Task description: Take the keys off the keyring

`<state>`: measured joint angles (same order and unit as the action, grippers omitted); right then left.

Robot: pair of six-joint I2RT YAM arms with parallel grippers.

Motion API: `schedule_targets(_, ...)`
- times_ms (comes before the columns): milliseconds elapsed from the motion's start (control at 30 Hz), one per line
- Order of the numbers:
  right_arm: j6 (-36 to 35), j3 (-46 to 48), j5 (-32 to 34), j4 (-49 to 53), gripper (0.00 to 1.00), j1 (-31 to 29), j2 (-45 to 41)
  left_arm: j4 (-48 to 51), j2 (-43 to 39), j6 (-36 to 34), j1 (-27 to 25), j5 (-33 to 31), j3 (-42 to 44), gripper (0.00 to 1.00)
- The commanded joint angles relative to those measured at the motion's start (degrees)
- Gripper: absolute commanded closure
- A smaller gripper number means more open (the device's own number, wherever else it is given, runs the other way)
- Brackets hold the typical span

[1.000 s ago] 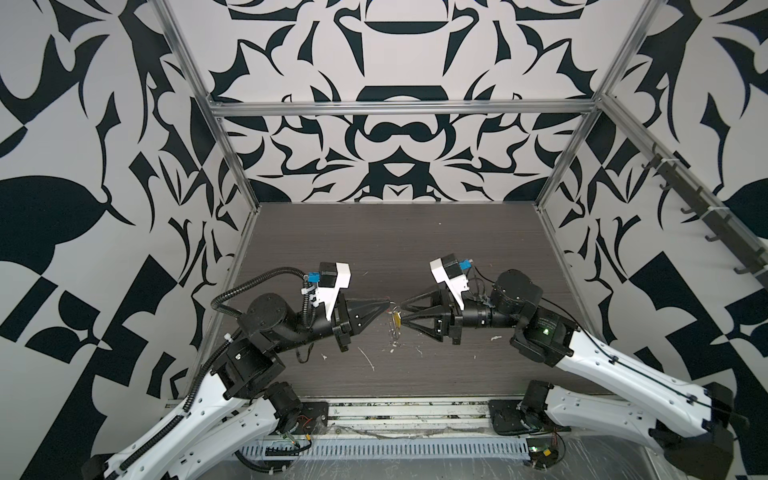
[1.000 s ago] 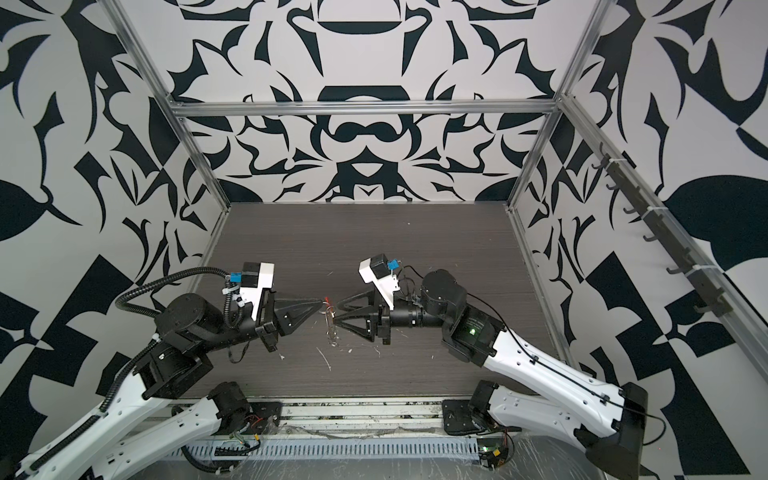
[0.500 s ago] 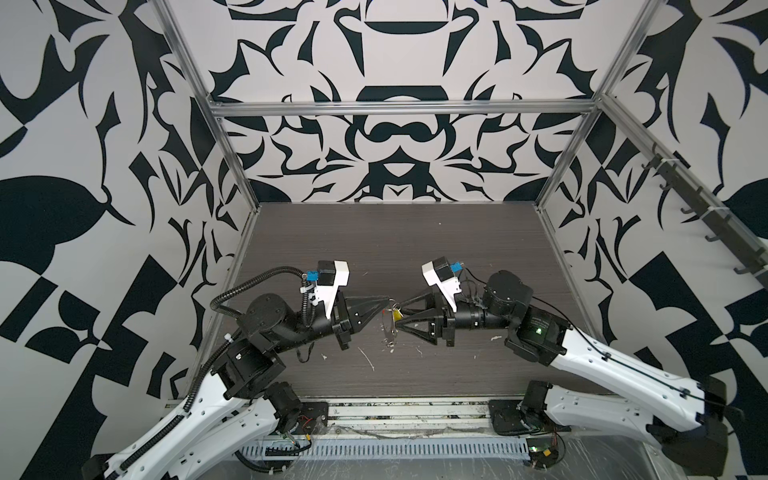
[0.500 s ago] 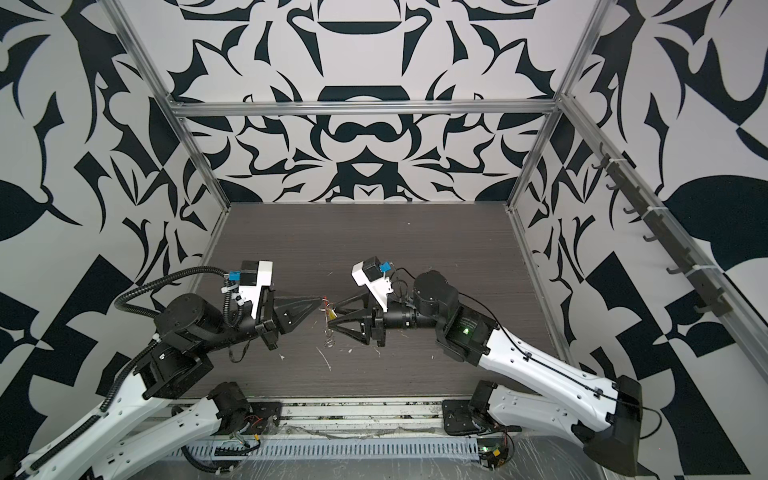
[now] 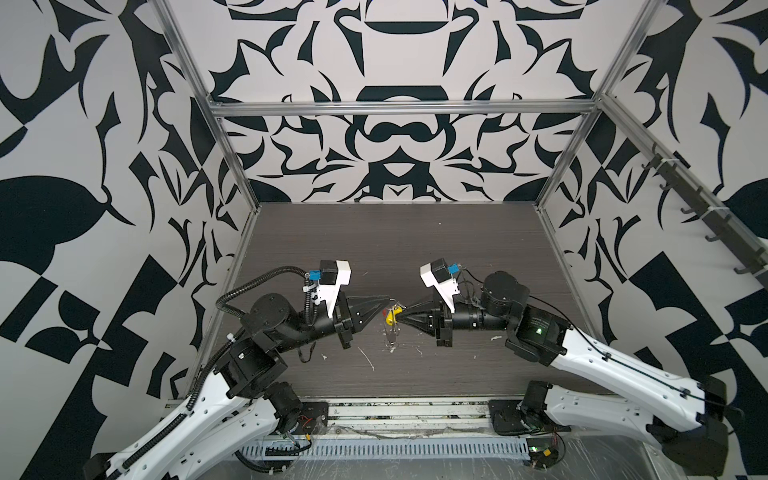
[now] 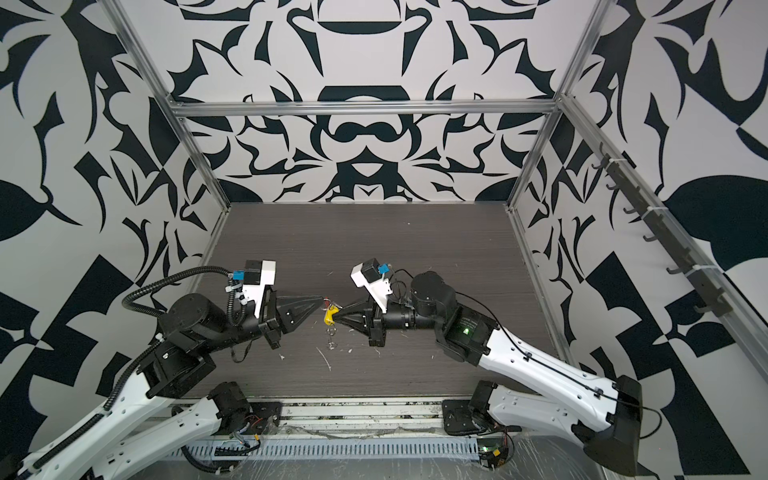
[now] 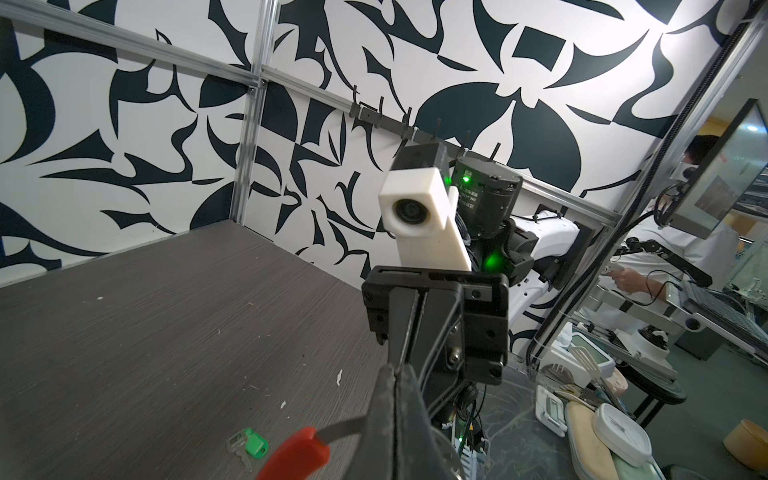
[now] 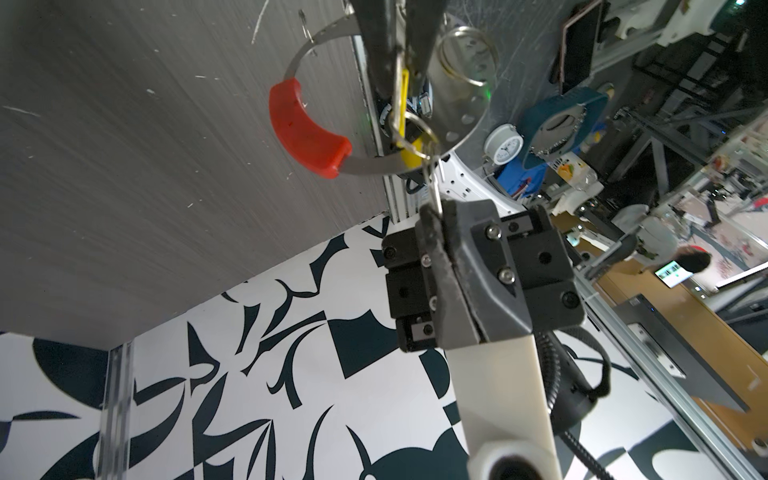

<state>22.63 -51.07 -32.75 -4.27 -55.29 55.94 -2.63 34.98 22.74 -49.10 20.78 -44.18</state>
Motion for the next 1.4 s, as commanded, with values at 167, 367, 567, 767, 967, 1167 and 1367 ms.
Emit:
schedule_targets(167, -1.65, -2.64, 0.34, -0.06, 1.0, -0.87, 0.03, -6.52, -1.95, 1.69, 0.1, -2.58, 2.06, 1.0)
schedule_targets(367, -1.65, -2.19, -0.07, 0.49, 1.0, -1.16, 0.88, -7.21, -2.67, 1.36, 0.08, -2.76, 2.01, 1.0)
schedule_targets(567, -0.16, -1.5, -1.64, -0.39, 1.0, -1.33, 2.39, -7.2, -3.36, 0.43, 0.06, -2.26, 1.82, 1.0)
schedule_targets(767, -0.11, -1.48, -0.42, 0.3, 1.0, -1.4, 2.25, -5.55, -3.28, -0.63, 0.08, -0.59, 0.9, 1.0)
schedule_targets(967, -4.67, -5.14, 1.81, 7.23, 0.69, -1.36, -1.78, -3.61, -2.78, -0.77, 0.06, 1.27, 0.57, 1.0)
schedule_targets(1167, -8.14, -10.78, 2.99, 11.5, 0.51, -1.39, -3.82, -3.78, -2.28, -0.18, 0.06, 2.43, 0.82, 1.0)
schedule_targets(1367, -9.81, -14.84, 2.63, 10.36, 0.49, -1.38, 0.51, -5.58, -1.7, 0.71, 0.06, 3.13, 1.14, 1.0)
